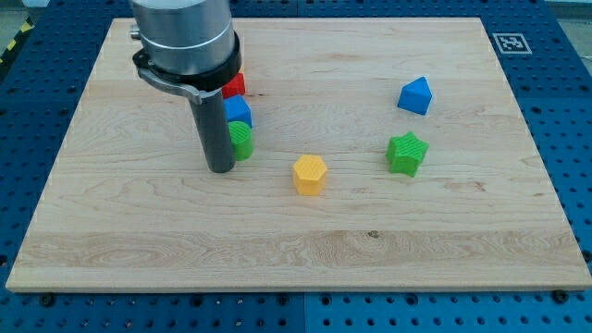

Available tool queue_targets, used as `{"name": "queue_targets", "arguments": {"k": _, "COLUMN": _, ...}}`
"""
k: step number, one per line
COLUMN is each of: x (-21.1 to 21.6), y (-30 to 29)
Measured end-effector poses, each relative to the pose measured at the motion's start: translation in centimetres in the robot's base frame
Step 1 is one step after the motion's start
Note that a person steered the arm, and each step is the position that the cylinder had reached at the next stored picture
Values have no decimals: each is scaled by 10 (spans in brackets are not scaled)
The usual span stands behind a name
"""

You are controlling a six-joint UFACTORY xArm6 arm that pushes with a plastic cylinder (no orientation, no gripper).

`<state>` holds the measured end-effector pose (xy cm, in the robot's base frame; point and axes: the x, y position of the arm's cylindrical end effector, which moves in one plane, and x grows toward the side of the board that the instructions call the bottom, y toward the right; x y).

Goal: Push the green circle to the bottom of the blue cube

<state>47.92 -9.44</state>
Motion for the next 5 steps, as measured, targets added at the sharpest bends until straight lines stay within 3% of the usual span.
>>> {"name": "queue_targets", "arguments": {"k": 5, "x": 20, "y": 21}}
